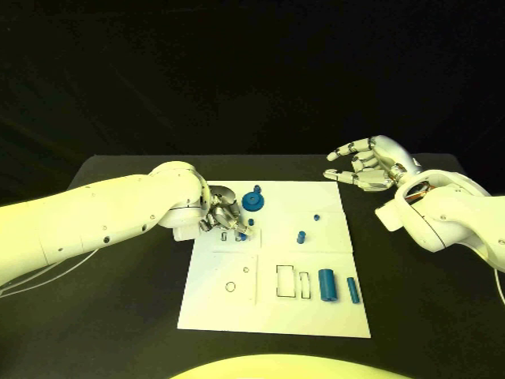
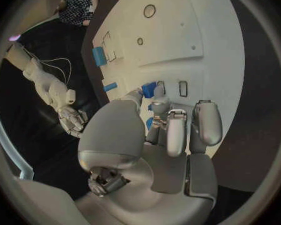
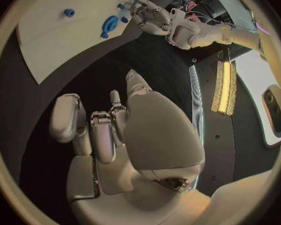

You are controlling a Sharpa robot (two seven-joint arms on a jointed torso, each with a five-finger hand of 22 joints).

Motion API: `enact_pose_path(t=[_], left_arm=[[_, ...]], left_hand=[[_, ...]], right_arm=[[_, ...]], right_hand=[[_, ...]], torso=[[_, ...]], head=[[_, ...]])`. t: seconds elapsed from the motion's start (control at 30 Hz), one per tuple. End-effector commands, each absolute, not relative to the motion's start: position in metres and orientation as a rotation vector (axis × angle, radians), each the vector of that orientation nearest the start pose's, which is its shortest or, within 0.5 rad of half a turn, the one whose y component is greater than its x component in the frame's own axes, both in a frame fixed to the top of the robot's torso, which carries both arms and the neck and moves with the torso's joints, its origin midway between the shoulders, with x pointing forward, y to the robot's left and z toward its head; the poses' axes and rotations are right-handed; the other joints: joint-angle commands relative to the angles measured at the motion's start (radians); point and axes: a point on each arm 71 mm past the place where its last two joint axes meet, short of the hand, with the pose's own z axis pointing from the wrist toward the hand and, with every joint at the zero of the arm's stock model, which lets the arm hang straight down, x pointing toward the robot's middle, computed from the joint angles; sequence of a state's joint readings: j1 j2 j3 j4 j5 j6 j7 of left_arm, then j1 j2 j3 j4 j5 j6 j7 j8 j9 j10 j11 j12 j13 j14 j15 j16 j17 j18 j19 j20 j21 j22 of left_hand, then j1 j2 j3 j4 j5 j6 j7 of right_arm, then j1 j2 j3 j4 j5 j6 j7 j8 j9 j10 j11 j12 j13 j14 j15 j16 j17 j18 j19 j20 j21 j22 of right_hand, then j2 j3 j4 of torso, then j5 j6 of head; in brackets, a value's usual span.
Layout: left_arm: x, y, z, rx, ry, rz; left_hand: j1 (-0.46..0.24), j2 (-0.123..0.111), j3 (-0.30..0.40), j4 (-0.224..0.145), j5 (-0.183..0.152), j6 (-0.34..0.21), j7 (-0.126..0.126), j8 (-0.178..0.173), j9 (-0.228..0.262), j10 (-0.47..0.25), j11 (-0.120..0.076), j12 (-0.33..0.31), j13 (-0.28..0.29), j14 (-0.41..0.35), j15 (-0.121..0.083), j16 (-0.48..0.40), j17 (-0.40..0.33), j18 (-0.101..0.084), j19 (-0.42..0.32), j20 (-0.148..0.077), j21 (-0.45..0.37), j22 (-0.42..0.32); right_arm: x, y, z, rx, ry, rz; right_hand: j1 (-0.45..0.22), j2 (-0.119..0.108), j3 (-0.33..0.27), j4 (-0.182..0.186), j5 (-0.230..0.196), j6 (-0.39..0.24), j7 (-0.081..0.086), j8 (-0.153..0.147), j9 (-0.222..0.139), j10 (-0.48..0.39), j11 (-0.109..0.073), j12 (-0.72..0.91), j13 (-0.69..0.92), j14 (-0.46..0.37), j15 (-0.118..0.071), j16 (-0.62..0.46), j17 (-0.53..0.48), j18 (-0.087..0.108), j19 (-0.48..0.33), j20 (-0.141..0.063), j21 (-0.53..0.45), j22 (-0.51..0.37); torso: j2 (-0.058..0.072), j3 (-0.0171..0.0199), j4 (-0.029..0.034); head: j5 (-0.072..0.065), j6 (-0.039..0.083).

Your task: Assemble the parts on the task board

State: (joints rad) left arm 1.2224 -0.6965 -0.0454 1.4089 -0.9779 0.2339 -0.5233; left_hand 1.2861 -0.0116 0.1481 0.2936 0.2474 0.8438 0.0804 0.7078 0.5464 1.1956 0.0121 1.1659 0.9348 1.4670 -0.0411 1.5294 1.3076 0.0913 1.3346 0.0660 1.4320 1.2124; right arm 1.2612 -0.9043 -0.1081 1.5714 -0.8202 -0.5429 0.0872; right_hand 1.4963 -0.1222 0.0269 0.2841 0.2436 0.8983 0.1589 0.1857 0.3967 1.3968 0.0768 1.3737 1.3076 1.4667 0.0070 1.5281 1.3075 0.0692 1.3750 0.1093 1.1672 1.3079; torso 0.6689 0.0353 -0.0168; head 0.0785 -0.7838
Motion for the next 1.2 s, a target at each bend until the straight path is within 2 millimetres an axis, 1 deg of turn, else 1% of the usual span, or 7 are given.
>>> enact_pose_path(t=[0.03, 0.2, 0.4, 0.5, 0.83, 1.0, 1.2], left_arm=[[0.488, 0.170, -0.232, -0.187, 2.486, -0.529], [0.486, 0.169, -0.232, -0.232, 2.502, -0.567], [0.486, 0.171, -0.232, -0.282, 2.510, -0.598], [0.486, 0.173, -0.232, -0.303, 2.511, -0.608], [0.485, 0.183, -0.228, -0.354, 2.477, -0.618], [0.484, 0.187, -0.225, -0.350, 2.433, -0.598], [0.485, 0.188, -0.222, -0.307, 2.367, -0.555]], left_hand=[[0.043, -0.001, 0.054, -0.001, 0.006, 0.001, -0.007, 0.002, 0.009, -0.001, -0.008, -0.008, 0.000, 0.074, -0.009, 0.004, 0.185, -0.016, 0.005, -0.004, 0.006, 0.004], [0.088, -0.044, 0.200, -0.003, 0.008, -0.008, -0.006, 0.008, 0.036, -0.014, -0.008, -0.036, -0.025, 0.072, -0.009, 0.002, 0.182, -0.016, 0.002, -0.004, 0.006, 0.005], [0.078, -0.101, 0.382, -0.012, 0.006, -0.017, -0.008, 0.031, 0.082, -0.006, -0.009, -0.044, -0.030, 0.073, -0.011, 0.003, 0.185, -0.017, 0.003, -0.005, 0.008, 0.011], [0.068, -0.124, 0.448, -0.022, 0.006, -0.015, -0.010, 0.048, 0.106, -0.003, -0.012, -0.046, -0.030, 0.072, -0.013, 0.002, 0.184, -0.017, 0.003, -0.006, 0.008, 0.012], [0.022, -0.166, 0.575, -0.067, 0.005, -0.011, -0.017, 0.078, 0.156, 0.020, -0.019, -0.036, -0.012, 0.078, -0.019, 0.008, 0.196, -0.017, 0.006, -0.012, 0.008, 0.015], [-0.013, -0.212, 0.671, -0.124, 0.008, 0.005, -0.025, 0.090, 0.179, 0.050, -0.027, -0.021, 0.011, 0.091, -0.027, 0.023, 0.227, -0.022, 0.024, -0.020, 0.018, 0.039], [-0.044, -0.237, 0.716, -0.148, 0.019, 0.025, -0.032, 0.095, 0.189, 0.077, -0.034, -0.011, 0.026, 0.101, -0.033, 0.037, 0.254, -0.027, 0.043, -0.025, 0.029, 0.065]], right_arm=[[0.483, -0.226, -0.168, 0.398, 1.555, 0.951], [0.485, -0.227, -0.171, 0.390, 1.560, 0.934], [0.486, -0.228, -0.173, 0.390, 1.566, 0.925], [0.486, -0.228, -0.174, 0.390, 1.568, 0.923], [0.486, -0.229, -0.174, 0.392, 1.569, 0.919], [0.486, -0.230, -0.175, 0.392, 1.570, 0.918], [0.486, -0.231, -0.175, 0.393, 1.572, 0.917]], right_hand=[[0.011, 0.005, 0.011, 0.000, 0.001, -0.010, 0.001, 0.006, 0.001, -0.007, -0.002, -0.004, 0.048, 0.075, -0.005, -0.006, 0.151, 0.019, -0.001, -0.003, -0.005, 0.009], [0.016, 0.005, 0.013, -0.001, 0.003, -0.012, 0.002, 0.007, 0.001, -0.007, -0.002, -0.005, 0.047, 0.075, -0.005, -0.007, 0.150, 0.019, -0.001, -0.003, -0.006, 0.009], [0.017, 0.006, 0.014, -0.001, 0.003, -0.012, 0.002, 0.008, 0.000, -0.007, -0.002, -0.004, 0.048, 0.074, -0.005, -0.007, 0.150, 0.020, -0.001, -0.003, -0.007, 0.008], [0.018, 0.006, 0.015, -0.001, 0.005, -0.012, 0.002, 0.008, 0.000, -0.008, -0.002, -0.006, 0.046, 0.074, -0.005, -0.008, 0.148, 0.020, -0.001, -0.003, -0.007, 0.008], [0.018, 0.006, 0.015, -0.001, 0.005, -0.012, 0.002, 0.008, 0.000, -0.008, -0.002, -0.006, 0.046, 0.074, -0.005, -0.008, 0.148, 0.020, -0.001, -0.003, -0.007, 0.008], [0.019, 0.006, 0.015, 0.000, 0.006, -0.013, 0.002, 0.009, 0.000, -0.009, -0.001, -0.007, 0.045, 0.074, -0.005, -0.008, 0.147, 0.020, -0.002, -0.003, -0.010, 0.007], [0.018, 0.005, 0.015, 0.001, 0.006, -0.013, 0.002, 0.009, 0.000, -0.010, -0.001, -0.007, 0.044, 0.074, -0.005, -0.008, 0.147, 0.020, -0.002, -0.003, -0.011, 0.006]], torso=[[-0.001, -0.0004, 0.0010], [0.000, -0.0005, 0.0012], [0.000, -0.0003, 0.0008], [0.000, -0.0004, 0.0014], [0.000, -0.0005, 0.0019], [-0.001, -0.0002, 0.0025], [0.001, -0.0004, 0.0025]], head=[[-0.003, -0.002], [-0.003, -0.003], [0.000, -0.006], [0.000, -0.006], [0.002, -0.010], [0.005, -0.011], [0.006, -0.011]])
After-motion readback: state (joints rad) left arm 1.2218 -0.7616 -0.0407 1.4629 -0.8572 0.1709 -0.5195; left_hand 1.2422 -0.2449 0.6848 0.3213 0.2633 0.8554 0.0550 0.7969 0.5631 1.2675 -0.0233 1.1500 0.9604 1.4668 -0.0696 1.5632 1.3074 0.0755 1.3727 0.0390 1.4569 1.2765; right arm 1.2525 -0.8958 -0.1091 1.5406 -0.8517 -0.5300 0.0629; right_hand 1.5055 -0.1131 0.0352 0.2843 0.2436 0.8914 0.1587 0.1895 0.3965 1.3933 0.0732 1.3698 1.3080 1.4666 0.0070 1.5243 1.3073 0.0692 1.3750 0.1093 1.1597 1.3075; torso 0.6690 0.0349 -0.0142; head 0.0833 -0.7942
